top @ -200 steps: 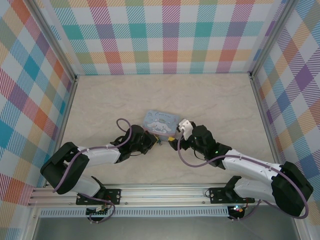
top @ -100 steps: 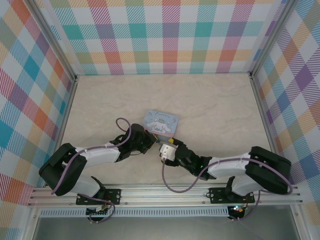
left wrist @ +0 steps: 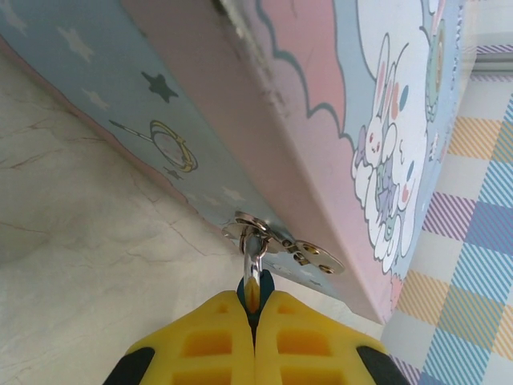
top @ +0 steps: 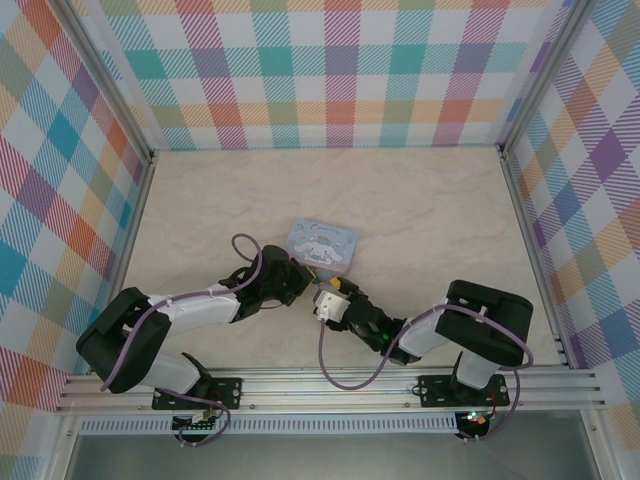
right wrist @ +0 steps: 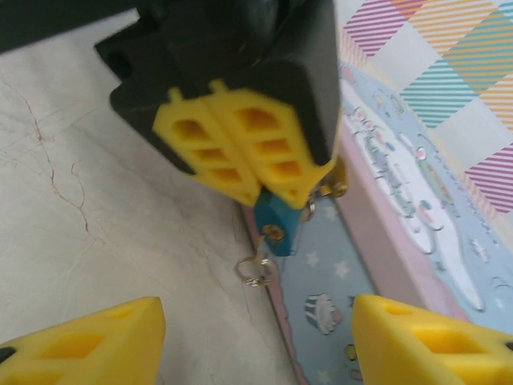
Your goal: Unlock the padlock with the key
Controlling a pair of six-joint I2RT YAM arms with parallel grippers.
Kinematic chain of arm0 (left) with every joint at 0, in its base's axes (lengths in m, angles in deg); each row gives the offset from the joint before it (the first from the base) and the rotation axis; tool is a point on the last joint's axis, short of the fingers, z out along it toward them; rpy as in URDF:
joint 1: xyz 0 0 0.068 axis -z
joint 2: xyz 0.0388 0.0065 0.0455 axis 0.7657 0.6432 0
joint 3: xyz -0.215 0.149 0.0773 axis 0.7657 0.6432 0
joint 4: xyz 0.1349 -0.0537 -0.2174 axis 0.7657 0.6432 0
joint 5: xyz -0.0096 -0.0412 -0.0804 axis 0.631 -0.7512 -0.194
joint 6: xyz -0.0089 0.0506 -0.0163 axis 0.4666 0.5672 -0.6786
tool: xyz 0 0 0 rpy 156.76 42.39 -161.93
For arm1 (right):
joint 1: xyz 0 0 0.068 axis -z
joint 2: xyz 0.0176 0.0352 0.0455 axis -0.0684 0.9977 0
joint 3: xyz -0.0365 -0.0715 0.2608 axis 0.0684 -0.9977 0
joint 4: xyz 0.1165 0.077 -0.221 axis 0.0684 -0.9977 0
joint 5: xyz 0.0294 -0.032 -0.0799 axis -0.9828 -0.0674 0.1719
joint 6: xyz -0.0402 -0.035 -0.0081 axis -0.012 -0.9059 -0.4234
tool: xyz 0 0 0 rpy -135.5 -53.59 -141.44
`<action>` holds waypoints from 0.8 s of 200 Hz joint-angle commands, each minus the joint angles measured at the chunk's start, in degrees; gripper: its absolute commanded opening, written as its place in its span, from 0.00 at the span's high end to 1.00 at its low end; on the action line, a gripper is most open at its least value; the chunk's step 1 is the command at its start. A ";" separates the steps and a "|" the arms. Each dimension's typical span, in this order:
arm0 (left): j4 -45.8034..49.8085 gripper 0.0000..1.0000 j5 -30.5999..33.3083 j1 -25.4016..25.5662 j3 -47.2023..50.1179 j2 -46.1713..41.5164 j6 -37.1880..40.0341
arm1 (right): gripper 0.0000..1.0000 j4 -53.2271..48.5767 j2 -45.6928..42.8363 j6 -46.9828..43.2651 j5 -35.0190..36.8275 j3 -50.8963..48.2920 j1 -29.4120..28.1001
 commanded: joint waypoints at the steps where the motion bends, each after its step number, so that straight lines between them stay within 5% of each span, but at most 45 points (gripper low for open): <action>1: -0.07 1.00 0.28 0.76 -2.18 -1.80 0.26 | 0.38 6.80 2.12 0.52 -0.40 -0.10 0.43; 160: -0.50 1.00 -0.42 0.79 -2.26 -1.19 0.15 | 0.59 10.65 6.94 2.99 -3.11 3.96 3.77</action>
